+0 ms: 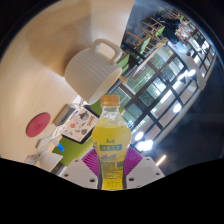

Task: Pour water

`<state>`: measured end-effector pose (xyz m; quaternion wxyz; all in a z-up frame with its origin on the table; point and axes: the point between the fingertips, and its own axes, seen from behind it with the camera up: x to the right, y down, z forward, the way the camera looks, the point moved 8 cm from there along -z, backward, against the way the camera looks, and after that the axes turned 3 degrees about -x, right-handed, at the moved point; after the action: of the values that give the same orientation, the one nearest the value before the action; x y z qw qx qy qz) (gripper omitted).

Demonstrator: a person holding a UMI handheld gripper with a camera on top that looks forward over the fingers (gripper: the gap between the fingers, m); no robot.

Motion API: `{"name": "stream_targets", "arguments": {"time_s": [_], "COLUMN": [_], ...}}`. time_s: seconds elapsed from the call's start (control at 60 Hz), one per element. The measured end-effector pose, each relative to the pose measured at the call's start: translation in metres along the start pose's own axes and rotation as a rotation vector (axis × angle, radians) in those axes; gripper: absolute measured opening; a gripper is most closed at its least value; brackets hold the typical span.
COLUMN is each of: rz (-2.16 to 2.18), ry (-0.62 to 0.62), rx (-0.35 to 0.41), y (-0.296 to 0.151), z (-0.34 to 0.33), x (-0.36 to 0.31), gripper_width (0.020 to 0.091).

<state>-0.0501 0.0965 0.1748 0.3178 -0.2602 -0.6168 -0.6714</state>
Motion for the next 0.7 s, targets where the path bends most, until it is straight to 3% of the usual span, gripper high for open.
{"name": "stream_targets", "arguments": {"time_s": [0.2,0.35,0.417,0.483,0.567,0.7], "rz": [0.218,0.999,1.479,1.949,2.353,2.412], "ry": [0.030,0.103,0.105,0.087,-0.036,-0.178], "rx": [-0.054,-0.166,-0.145,-0.133,-0.012,-0.074], "y": [0.026,0.094,0.111,0.102,0.074,0.043], "z": [0.003,0.003,-0.007,-0.032,-0.010,-0.005], "x": [0.010,0.018,0.006,-0.020,-0.058,-0.114], "gripper_width": [0.0268,0.0271,0.0270,0.0270,0.0270,0.0269]}}
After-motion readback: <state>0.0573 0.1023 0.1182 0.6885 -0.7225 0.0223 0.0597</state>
